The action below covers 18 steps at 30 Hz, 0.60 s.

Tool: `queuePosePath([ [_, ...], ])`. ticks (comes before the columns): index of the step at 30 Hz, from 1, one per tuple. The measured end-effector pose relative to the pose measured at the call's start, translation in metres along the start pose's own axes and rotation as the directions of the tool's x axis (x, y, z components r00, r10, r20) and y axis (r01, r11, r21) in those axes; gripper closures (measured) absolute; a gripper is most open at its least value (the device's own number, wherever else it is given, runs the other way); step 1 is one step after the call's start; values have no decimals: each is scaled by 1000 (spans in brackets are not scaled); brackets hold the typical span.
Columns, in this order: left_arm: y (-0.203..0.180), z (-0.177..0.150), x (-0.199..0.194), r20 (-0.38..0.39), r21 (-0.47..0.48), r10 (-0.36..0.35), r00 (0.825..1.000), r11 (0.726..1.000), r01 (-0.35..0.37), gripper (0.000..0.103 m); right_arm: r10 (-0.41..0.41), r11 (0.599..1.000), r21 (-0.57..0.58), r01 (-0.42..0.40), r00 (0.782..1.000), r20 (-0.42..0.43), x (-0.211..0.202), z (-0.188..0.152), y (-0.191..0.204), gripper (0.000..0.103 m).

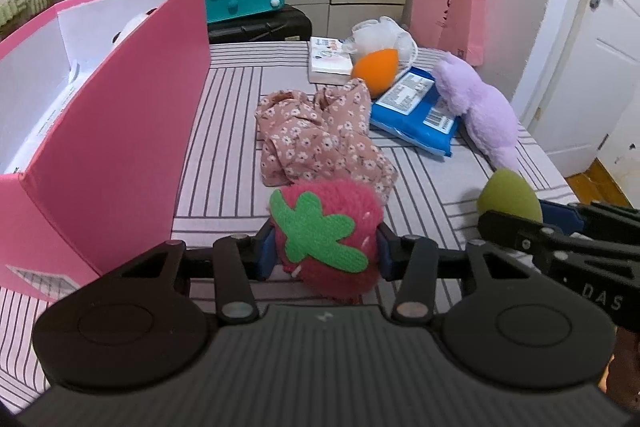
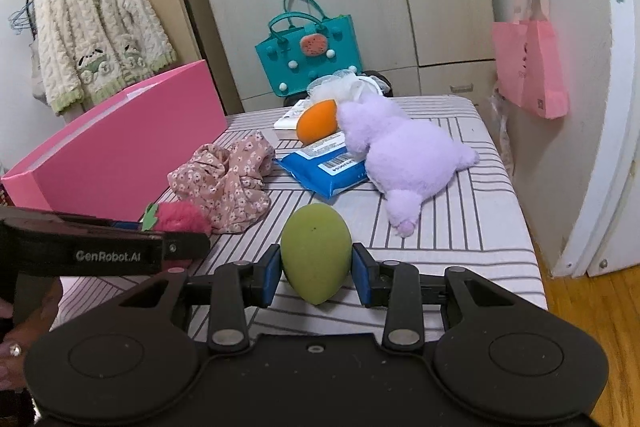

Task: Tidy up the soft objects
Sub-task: 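Carry the strawberry plush and green sponge over the pink box with both grippers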

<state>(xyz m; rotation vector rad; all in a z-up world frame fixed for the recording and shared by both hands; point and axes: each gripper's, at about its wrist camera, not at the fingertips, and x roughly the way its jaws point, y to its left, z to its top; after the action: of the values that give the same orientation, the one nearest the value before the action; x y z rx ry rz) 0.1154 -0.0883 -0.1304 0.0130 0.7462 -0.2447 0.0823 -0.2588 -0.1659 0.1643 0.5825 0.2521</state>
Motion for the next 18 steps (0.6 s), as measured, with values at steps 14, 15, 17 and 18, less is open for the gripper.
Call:
queuePosePath([
  [14,5,-6,-26,-63,13,-93,994,996,94,57,45,999,11,-44,998,-44,-20,-2,10,61],
  [15,7,-7,-29,-68,7,-107,992,994,108,57,50,999,12,-50,997,-54,-21,-2,10,61],
  [17,12,-10,-37,-80,-6,-132,988,991,132,57,60,998,12,-60,996,-73,-22,-1,11,61],
  [18,14,-11,-41,-86,-11,-144,986,990,143,57,66,998,8,-66,994,-81,-22,-1,13,61],
])
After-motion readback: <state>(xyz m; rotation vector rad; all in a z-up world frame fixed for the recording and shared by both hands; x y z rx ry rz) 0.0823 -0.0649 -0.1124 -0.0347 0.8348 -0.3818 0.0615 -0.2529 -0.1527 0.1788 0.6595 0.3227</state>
